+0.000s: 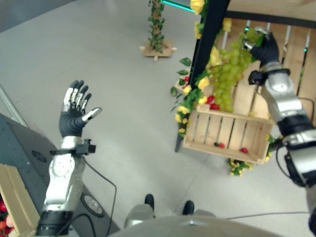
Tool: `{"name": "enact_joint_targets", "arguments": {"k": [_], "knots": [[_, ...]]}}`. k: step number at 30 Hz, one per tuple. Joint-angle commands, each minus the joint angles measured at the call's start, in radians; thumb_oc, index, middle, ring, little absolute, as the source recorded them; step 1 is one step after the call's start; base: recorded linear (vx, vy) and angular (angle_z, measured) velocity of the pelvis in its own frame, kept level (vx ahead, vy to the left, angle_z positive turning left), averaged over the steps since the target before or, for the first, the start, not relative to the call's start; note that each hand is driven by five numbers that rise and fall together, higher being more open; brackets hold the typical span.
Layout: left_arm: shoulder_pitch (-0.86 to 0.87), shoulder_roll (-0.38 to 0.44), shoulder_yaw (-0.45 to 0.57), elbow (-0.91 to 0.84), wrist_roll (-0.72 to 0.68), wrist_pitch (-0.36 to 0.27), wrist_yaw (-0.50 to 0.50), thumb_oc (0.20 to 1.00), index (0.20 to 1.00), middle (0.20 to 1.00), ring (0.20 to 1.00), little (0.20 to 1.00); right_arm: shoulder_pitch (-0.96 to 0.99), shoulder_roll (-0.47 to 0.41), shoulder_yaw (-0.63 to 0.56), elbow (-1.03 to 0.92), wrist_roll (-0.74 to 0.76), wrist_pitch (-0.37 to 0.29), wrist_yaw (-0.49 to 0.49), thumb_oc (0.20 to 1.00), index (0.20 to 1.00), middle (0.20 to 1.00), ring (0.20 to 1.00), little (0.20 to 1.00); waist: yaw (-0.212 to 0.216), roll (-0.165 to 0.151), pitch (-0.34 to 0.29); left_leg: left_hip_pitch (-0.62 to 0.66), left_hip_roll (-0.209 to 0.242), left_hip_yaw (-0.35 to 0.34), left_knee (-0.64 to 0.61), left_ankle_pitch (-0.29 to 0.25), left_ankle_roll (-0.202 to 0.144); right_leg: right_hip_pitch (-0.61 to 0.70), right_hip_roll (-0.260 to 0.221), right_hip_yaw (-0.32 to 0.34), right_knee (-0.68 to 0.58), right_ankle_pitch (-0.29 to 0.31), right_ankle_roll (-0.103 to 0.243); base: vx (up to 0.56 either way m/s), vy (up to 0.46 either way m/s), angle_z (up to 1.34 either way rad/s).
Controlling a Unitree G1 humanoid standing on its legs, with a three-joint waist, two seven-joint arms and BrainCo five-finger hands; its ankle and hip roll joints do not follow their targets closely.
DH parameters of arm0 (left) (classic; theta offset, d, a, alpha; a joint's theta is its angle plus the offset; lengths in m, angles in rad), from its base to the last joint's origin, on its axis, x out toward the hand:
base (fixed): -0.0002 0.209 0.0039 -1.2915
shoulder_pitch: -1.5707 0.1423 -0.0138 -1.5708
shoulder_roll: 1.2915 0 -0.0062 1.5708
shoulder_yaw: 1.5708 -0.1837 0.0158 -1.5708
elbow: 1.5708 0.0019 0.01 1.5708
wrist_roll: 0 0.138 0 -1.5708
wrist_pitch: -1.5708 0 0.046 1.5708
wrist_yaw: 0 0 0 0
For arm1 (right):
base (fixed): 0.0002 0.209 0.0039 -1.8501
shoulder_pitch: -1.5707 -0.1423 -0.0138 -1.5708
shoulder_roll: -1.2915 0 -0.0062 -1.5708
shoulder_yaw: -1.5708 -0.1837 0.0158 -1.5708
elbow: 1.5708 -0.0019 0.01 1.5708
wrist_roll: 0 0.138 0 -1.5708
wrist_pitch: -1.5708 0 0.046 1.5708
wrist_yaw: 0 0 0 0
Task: Pick up the fruits from the basket on one side to the basket on the other side
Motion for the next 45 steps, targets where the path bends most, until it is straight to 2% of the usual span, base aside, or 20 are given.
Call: {"name": "enact_joint_targets", "arguments": {"k": [1,11,12,13,29,40,45], "knots": [[-0.027,0.065,-0.016,-0.057,-0.025,-0.044,-0.004,1.0,1.0,1.0,1.0,1.0,-0.189,-0.062,0.046,0.014,0.05,-0.052,-0.039,0.2,0.2,0.2,0.2,0.2,0.01,-0.034,-0.016,-0.039,0.007,-0.018,0.026,-0.005,-0.012,-0.005,-0.024,-0.043,0.049,-0.056,0.045,0.0,0.0,0.0],[-0.039,0.075,-0.031,-0.068,-0.03,-0.04,-0.002,1.0,1.0,1.0,1.0,1.0,-0.261,-0.048,0.094,0.098,0.036,-0.041,-0.06,0.2,0.2,0.2,0.2,0.2,0.013,-0.033,-0.004,-0.056,0.006,-0.025,0.034,-0.005,-0.01,-0.026,-0.028,-0.042,0.061,-0.056,0.044,0.0,0.0,0.0],[-0.039,0.075,-0.031,-0.063,-0.03,-0.04,0.0,1.0,1.0,1.0,1.0,1.0,-0.258,-0.045,0.094,0.102,0.04,-0.041,-0.058,0.627,0.627,0.627,0.627,0.627,0.013,-0.032,-0.004,-0.058,0.005,-0.027,0.034,-0.005,-0.009,-0.028,-0.028,-0.041,0.062,-0.057,0.044,0.0,0.0,0.0],[-0.042,0.074,-0.03,-0.062,-0.028,-0.043,0.006,1.0,1.0,1.0,1.0,1.0,-0.253,-0.04,0.09,0.106,0.044,-0.039,-0.059,1.0,1.0,1.0,1.0,1.0,0.013,-0.031,-0.002,-0.06,0.004,-0.028,0.036,-0.006,-0.008,-0.03,-0.03,-0.04,0.064,-0.057,0.044,0.0,0.0,0.0],[-0.032,0.062,-0.016,-0.044,-0.019,-0.046,0.017,1.0,1.0,1.0,1.0,1.0,-0.187,-0.022,0.054,0.076,0.034,-0.043,-0.064,1.0,1.0,1.0,1.0,1.0,0.005,-0.028,-0.012,-0.037,0.001,-0.02,0.027,-0.014,-0.007,-0.01,-0.029,-0.033,0.049,-0.055,0.044,0.0,0.0,0.0],[-0.026,0.059,-0.013,-0.048,-0.013,-0.045,0.019,1.0,1.0,1.0,1.0,1.0,-0.136,-0.046,0.013,0.038,0.03,-0.051,-0.075,1.0,1.0,1.0,1.0,1.0,0.002,-0.029,-0.018,-0.022,-0.001,-0.024,0.016,-0.014,-0.007,0.013,-0.026,-0.043,0.033,-0.055,0.045,0.0,0.0,0.0],[-0.024,0.053,-0.002,-0.043,-0.008,-0.046,0.019,1.0,1.0,1.0,1.0,1.0,-0.067,-0.082,-0.036,0.018,0.045,-0.055,-0.071,1.0,1.0,1.0,1.0,1.0,-0.002,-0.034,-0.023,-0.011,-0.003,-0.025,0.014,-0.018,-0.008,0.031,-0.025,-0.047,0.023,-0.055,0.047,0.0,0.002,0.02]]}}
